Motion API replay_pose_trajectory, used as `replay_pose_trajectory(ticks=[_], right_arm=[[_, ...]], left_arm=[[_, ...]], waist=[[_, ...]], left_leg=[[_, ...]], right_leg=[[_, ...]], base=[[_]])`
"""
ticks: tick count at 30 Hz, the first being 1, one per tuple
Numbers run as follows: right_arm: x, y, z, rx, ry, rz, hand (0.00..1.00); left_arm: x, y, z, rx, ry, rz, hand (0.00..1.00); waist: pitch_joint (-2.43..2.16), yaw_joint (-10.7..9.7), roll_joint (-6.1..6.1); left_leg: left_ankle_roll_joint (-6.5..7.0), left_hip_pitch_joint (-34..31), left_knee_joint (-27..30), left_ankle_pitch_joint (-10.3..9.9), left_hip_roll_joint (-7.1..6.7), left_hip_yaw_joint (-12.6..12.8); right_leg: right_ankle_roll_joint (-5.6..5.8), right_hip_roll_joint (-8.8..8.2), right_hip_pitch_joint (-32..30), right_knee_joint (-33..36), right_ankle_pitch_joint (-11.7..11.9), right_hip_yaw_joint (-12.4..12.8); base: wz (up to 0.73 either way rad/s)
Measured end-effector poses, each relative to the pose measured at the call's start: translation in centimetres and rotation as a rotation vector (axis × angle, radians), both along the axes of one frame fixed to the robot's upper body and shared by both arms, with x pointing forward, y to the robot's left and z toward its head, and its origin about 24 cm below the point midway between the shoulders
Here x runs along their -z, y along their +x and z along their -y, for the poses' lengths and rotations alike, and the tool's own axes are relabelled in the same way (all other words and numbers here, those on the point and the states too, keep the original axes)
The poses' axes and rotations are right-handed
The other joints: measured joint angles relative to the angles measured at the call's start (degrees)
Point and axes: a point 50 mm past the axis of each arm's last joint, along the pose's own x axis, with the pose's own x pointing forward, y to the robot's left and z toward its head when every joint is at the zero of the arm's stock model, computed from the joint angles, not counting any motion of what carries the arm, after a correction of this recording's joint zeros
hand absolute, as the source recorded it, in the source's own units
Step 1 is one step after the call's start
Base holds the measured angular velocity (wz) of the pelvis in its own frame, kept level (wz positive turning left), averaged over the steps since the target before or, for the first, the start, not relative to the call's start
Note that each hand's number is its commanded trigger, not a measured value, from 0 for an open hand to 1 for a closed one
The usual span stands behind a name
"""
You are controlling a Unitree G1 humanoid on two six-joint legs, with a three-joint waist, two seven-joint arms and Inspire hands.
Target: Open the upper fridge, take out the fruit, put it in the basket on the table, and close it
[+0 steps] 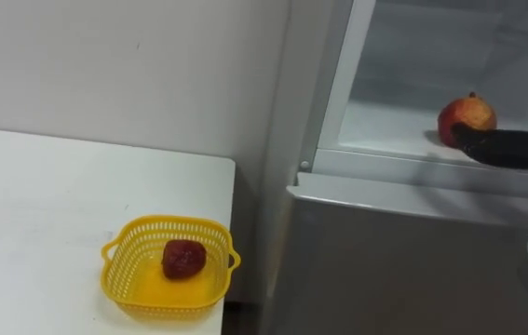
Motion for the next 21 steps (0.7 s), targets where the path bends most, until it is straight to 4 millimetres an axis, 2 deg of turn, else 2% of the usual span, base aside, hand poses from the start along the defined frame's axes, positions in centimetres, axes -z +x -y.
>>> replay_pose_trajectory(ticks=[6, 14, 18, 21], right_arm=[[-1.7, 0.7, -0.4, -0.042, -0.043, -0.004, 0.00], [-2.3, 0.9, -0.6, -0.075, -0.049, -0.015, 0.00], [-1.6, 1.0, 0.4, -0.055, -0.028, -0.056, 0.00], [0.1, 1.1, 1.9, -0.031, -0.026, -0.163, 0.00]], left_arm=[[0.0, -0.5, 0.0, 0.000, 0.005, -0.032, 0.00], [0.0, -0.8, -0.1, -0.005, -0.001, -0.051, 0.00], [-0.1, -0.6, -0.2, -0.002, 0.000, -0.043, 0.00], [-0.1, -0.4, -0.3, 0.002, 0.002, -0.035, 0.00]], waist=[[-0.02, 0.0, -0.03], [-0.02, 0.1, -0.15], [-0.05, 0.2, -0.54], [-0.12, 0.1, -0.82]], left_leg=[[-0.02, -0.1, 0.1, 0.0, 0.00, 0.0], [-0.02, 0.1, 0.0, 0.0, -0.01, -0.1], [-0.03, -0.3, 0.1, 0.0, -0.01, -0.4], [-0.02, -0.6, 0.5, 0.0, -0.11, -1.1]], right_leg=[[0.00, 0.01, 0.1, 0.0, 0.0, -0.1], [0.00, 0.00, 0.3, 0.0, 0.0, -0.1], [0.00, -0.02, 0.2, 0.0, 0.0, -0.3], [0.00, -0.23, 0.2, 0.1, 0.0, -1.4]], base=[[0.02], [0.00], [0.03], [0.12]])
